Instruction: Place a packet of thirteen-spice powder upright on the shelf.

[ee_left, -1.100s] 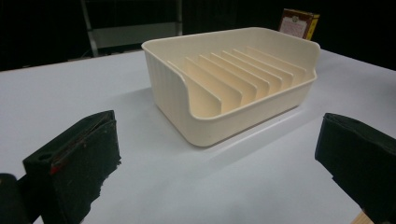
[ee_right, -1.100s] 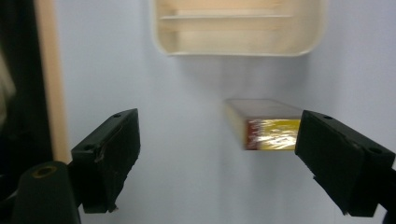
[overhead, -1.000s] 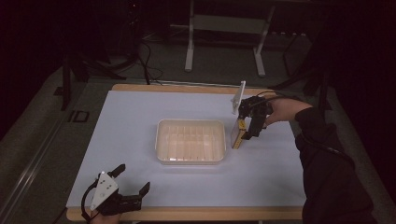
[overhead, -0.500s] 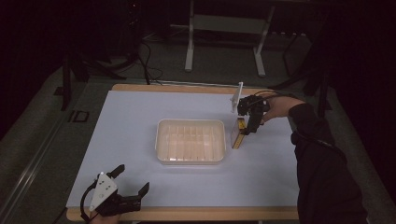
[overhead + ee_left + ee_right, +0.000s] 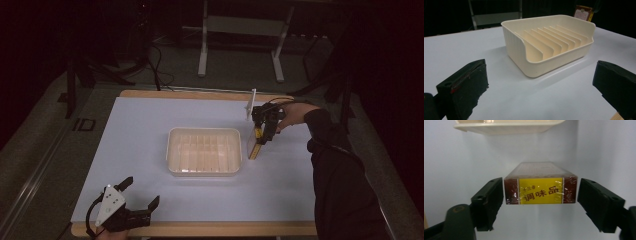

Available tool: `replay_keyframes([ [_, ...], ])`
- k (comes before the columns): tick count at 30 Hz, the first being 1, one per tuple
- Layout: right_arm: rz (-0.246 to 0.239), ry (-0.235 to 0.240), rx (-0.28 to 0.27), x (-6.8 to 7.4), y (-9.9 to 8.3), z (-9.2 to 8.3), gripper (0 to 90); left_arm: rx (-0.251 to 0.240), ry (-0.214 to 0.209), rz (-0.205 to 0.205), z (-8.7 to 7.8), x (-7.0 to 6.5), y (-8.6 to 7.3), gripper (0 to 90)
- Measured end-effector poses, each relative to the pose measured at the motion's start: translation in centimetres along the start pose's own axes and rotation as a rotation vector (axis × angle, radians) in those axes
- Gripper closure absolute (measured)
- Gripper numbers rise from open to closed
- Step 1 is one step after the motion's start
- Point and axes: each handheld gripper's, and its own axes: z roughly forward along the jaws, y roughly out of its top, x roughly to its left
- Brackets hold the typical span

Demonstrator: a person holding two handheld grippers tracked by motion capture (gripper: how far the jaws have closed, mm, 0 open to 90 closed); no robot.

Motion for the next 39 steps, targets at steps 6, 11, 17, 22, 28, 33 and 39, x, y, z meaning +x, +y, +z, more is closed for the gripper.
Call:
replay_keyframes([
  [6,-0.008,0.009,0.007,-0.1,0.3,0.3,23.2,0.000,-0.003,-0.001,0.0,0.0,0.0,0.0],
  [11,-0.010,0.016,0.022,-0.2,0.5,0.7,27.2,-0.001,-0.003,0.000,0.0,0.0,0.0,0.0],
  [17,-0.017,0.023,0.029,-0.1,0.4,0.7,31.3,0.001,-0.004,0.000,0.1,0.0,0.0,0.0],
  [22,-0.011,0.035,0.033,0.1,0.3,0.3,31.6,-0.001,-0.003,0.001,0.0,0.0,0.0,0.0],
  [28,-0.020,0.052,0.017,0.6,0.0,-0.5,31.7,-0.002,-0.004,0.002,0.1,0.0,0.0,0.0],
  [33,-0.004,0.071,0.035,1.5,-0.2,-1.5,31.8,-0.005,-0.006,0.003,0.1,-0.1,0.1,0.0],
  [39,0.007,0.078,0.004,2.5,-0.4,-2.9,31.8,-0.005,-0.007,0.000,0.1,-0.1,0.1,0.0],
])
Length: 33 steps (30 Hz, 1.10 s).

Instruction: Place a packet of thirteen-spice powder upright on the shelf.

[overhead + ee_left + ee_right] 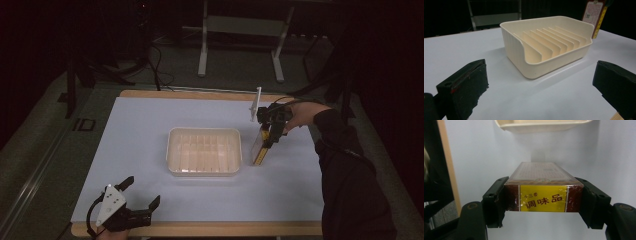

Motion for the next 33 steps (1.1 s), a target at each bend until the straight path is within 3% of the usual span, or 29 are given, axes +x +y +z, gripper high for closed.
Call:
replay_keyframes([
  [5,0.046,-0.003,0.016,0.8,0.2,-0.8,31.8,-0.001,-0.004,0.003,0.1,0.0,0.1,0.0],
  [11,0.035,-0.013,-0.003,1.9,0.3,-2.2,31.8,-0.005,-0.007,0.003,0.1,-0.1,0.1,0.0],
  [28,-0.063,-0.046,-0.109,4.5,1.5,-6.3,31.9,-0.010,-0.014,0.007,0.2,-0.2,0.2,0.0],
  [33,-0.064,-0.040,-0.118,4.8,2.3,-6.9,31.9,-0.015,-0.014,0.004,0.2,-0.2,0.2,0.0],
])
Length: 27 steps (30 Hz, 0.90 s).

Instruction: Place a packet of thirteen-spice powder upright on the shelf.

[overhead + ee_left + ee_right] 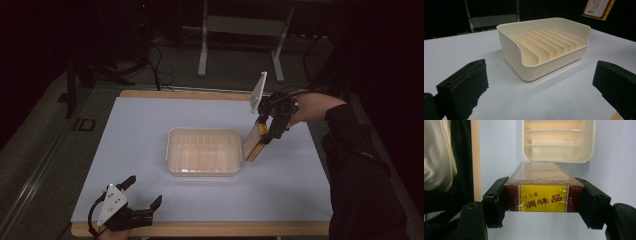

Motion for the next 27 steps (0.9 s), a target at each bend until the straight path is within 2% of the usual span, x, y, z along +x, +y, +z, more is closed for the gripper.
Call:
replay_keyframes([
  [11,-0.034,-0.019,-0.002,-0.2,2.6,0.3,31.9,-0.001,-0.005,0.003,-0.1,0.0,0.0,0.0],
  [15,-0.065,-0.017,-0.005,-0.1,3.4,0.6,31.9,0.000,-0.009,0.004,-0.1,0.0,0.0,0.0],
  [23,-0.068,-0.014,-0.022,-0.2,4.9,0.7,31.9,0.000,-0.012,0.003,-0.1,0.0,0.0,0.0],
  [27,-0.054,0.006,-0.023,-0.4,5.7,1.0,31.9,0.000,-0.013,0.007,-0.1,0.0,0.0,0.0],
])
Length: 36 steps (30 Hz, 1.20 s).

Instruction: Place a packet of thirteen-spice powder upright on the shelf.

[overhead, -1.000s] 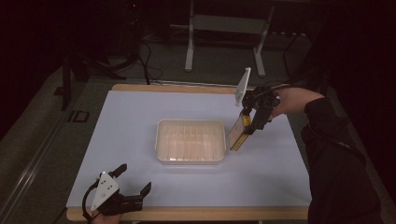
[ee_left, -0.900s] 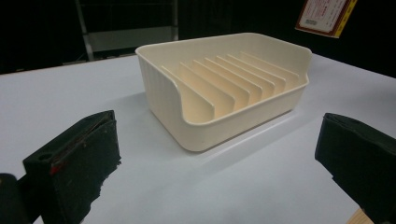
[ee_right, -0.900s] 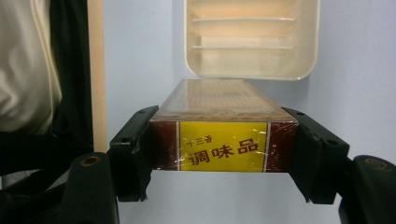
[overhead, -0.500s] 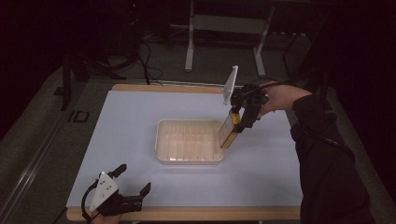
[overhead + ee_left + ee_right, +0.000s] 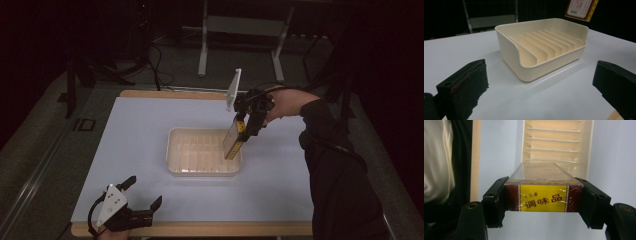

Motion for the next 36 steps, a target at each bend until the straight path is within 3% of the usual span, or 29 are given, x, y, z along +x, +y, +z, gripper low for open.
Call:
replay_keyframes([
  [9,-0.028,0.003,-0.032,-0.2,2.0,0.9,31.9,-0.003,-0.003,0.000,0.0,-0.1,0.0,0.0],
  [13,-0.006,0.038,-0.055,-0.4,3.1,1.3,31.9,-0.003,-0.005,0.001,-0.1,-0.1,0.0,0.0],
  [22,-0.054,0.022,-0.086,-0.4,5.0,2.2,31.9,-0.008,-0.009,0.001,-0.1,-0.1,0.0,0.0],
  [29,-0.020,0.025,-0.095,-1.2,6.3,3.9,31.9,-0.008,-0.011,0.007,-0.1,-0.2,0.1,0.0],
  [36,-0.018,0.026,-0.132,-1.7,7.7,5.0,31.9,-0.010,-0.014,0.008,-0.2,-0.1,0.1,0.0],
])
